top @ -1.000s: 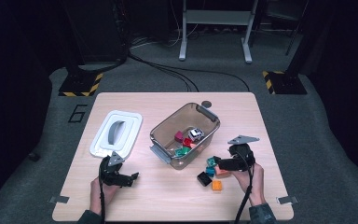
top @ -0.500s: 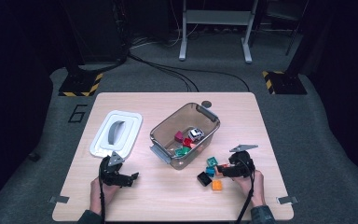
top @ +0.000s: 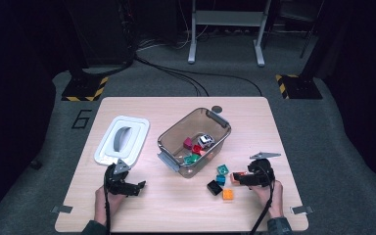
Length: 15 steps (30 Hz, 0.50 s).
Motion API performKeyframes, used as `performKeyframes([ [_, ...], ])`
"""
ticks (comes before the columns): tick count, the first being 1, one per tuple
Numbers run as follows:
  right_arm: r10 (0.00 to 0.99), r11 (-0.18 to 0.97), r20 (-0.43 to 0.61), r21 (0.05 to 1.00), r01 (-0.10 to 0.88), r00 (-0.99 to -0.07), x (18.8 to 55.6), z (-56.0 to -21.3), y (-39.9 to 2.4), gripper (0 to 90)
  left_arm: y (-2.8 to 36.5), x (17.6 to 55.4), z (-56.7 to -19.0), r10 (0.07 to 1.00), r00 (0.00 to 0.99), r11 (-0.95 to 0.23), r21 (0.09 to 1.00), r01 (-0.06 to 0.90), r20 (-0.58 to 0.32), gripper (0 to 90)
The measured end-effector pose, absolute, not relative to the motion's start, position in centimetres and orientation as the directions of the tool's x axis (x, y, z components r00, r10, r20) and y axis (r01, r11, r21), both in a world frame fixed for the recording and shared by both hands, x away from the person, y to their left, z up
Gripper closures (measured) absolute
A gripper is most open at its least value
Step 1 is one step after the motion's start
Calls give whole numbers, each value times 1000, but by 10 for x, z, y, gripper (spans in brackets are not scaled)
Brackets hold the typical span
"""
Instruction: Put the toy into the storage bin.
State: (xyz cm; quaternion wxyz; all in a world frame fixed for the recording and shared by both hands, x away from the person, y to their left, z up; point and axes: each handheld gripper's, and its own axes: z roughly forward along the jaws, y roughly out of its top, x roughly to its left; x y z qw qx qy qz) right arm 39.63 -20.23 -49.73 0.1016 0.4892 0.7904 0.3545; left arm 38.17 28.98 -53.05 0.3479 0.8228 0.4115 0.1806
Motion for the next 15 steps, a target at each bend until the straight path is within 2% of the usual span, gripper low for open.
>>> performKeyframes([
  [3,820,317,170,660,681,-546,394,-497,-202,168,290,382,-530,800,600,-424,715,555,9,20],
  [5,788,397,119,650,647,-604,394,-501,-199,154,290,382,-530,800,600,-424,716,555,9,20],
  [8,785,423,92,642,639,-612,394,-504,-196,148,290,382,-530,800,600,-425,715,555,9,20],
  [13,793,439,67,625,646,-605,394,-511,-194,232,290,382,-530,800,600,-425,715,555,9,20],
  [15,804,430,57,632,644,-592,392,-510,-196,317,290,382,-530,800,600,-425,715,555,9,20],
])
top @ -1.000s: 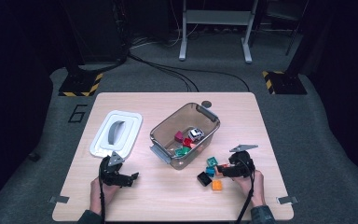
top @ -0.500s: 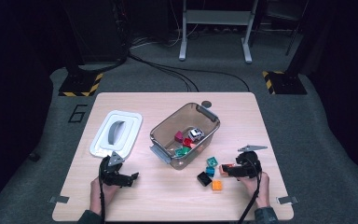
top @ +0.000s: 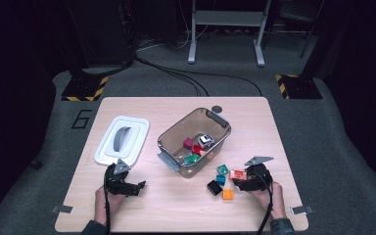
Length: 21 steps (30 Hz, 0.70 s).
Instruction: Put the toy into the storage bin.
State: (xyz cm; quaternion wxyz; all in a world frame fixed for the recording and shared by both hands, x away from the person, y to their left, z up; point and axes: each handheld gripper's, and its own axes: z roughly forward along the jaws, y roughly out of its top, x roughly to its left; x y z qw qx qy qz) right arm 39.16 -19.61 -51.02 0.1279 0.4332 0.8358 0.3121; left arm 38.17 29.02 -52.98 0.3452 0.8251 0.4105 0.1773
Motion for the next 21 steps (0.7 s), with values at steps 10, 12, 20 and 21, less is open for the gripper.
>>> performKeyframes([
  [10,809,439,15,650,621,-588,381,-510,-194,500,290,382,-530,801,598,-421,717,556,7,20],
  [12,810,431,22,656,619,-587,380,-510,-192,428,290,382,-530,800,600,-424,715,555,9,20],
  [20,799,460,-24,668,585,-601,388,-511,-180,493,290,382,-530,800,600,-425,715,555,9,20],
  [21,799,460,-24,668,585,-601,388,-511,-180,493,290,382,-530,800,600,-424,715,555,9,20],
])
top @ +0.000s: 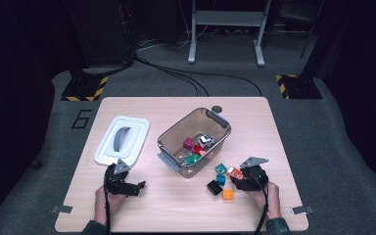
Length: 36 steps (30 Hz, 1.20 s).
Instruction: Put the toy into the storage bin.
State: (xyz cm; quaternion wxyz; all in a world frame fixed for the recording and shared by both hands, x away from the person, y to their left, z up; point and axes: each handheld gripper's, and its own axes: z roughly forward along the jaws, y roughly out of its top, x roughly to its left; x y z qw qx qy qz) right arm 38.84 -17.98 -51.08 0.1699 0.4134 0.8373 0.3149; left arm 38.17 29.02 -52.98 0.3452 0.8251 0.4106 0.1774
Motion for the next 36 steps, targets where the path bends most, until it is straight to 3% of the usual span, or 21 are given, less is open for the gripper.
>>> performKeyframes([
  [2,790,465,-20,671,577,-613,388,-512,-179,573,290,382,-530,800,600,-424,715,555,9,20],
  [4,781,467,-21,685,560,-625,385,-513,-181,582,290,382,-530,800,600,-425,715,556,9,20],
  [13,816,385,35,712,587,-577,381,-502,-194,585,290,382,-530,800,600,-424,715,555,9,20],
  [36,821,348,35,761,548,-570,388,-441,-184,585,290,382,-530,800,600,-425,715,555,9,20],
])
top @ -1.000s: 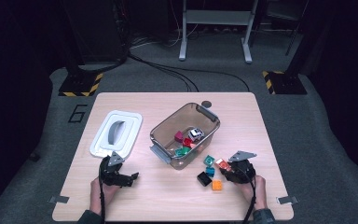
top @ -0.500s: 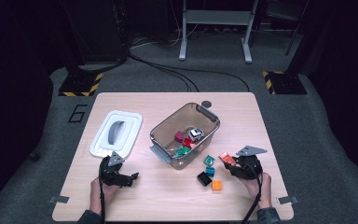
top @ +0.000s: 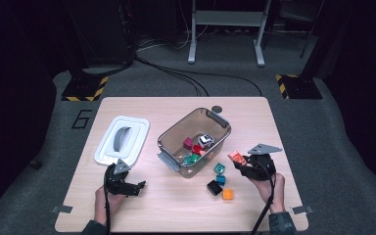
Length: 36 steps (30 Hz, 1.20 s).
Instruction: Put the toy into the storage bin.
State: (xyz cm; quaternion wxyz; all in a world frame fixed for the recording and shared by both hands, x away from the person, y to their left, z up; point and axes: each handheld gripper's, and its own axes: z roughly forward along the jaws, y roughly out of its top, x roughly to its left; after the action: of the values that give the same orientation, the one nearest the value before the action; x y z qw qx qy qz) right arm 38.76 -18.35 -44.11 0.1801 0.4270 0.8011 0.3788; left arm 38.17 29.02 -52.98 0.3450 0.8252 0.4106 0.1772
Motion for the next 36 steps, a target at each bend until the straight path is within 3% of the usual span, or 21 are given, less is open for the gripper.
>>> performKeyframes([
  [24,839,333,-2,793,510,-544,415,-369,-159,585,290,382,-530,800,600,-424,715,555,9,20],
  [36,818,367,-19,787,496,-575,441,-357,-128,585,290,382,-530,800,600,-425,715,555,9,20],
])
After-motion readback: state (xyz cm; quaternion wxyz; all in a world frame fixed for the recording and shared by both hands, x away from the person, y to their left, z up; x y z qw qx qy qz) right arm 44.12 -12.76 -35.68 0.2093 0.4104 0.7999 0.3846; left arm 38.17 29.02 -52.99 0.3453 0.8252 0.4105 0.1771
